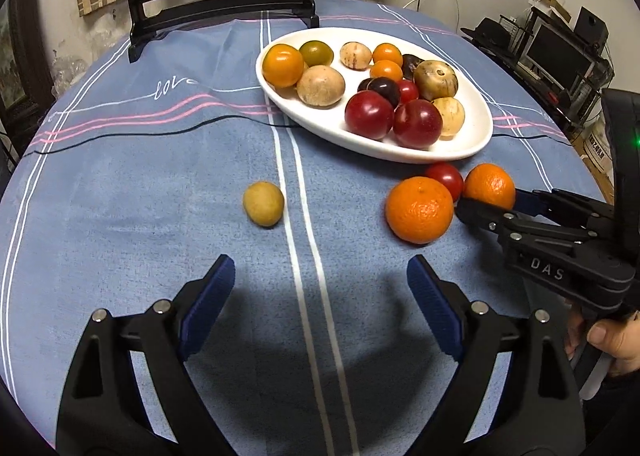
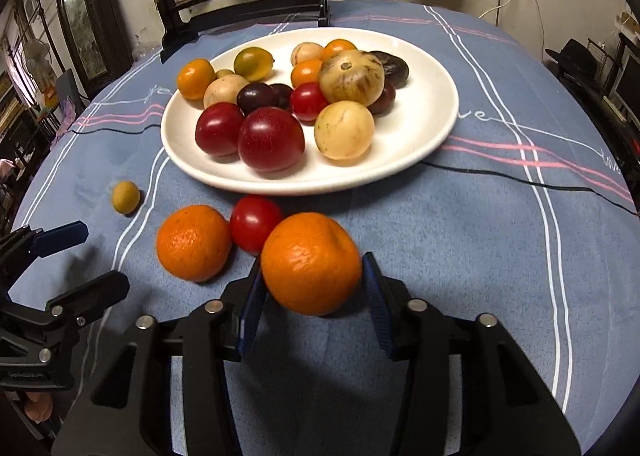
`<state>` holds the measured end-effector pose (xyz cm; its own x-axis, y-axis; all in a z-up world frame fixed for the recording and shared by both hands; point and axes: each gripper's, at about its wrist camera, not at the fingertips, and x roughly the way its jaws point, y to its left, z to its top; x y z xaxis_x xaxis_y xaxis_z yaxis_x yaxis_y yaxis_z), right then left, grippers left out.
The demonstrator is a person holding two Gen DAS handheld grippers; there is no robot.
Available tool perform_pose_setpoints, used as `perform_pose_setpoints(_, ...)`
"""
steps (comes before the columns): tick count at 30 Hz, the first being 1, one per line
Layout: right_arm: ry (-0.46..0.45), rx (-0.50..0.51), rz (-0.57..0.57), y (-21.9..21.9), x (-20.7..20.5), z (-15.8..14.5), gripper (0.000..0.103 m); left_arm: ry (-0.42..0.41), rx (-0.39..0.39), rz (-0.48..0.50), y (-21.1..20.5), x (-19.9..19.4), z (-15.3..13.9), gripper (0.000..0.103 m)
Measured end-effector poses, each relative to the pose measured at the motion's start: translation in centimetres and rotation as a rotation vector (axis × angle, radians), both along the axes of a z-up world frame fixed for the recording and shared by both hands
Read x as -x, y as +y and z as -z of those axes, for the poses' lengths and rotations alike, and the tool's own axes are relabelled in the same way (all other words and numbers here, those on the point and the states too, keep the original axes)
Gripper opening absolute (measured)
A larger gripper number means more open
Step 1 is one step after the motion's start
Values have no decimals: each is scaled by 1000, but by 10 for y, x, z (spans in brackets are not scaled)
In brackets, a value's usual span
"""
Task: Organize fruits
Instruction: 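Grasp a mandarin with the right tool while the left tool grasps an orange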
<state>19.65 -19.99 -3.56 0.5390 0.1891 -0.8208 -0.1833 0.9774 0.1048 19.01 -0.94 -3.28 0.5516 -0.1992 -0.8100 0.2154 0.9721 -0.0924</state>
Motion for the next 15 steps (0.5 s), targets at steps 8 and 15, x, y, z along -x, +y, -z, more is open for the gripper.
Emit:
perform_pose_setpoints(8, -13, -121, 58, -30, 9, -7, 44, -4, -23, 52, -22, -4, -2, 90)
perform_pose_setpoints(15, -19, -167, 95, -52, 19, -8, 44, 14, -36, 91, -45, -13, 1, 90)
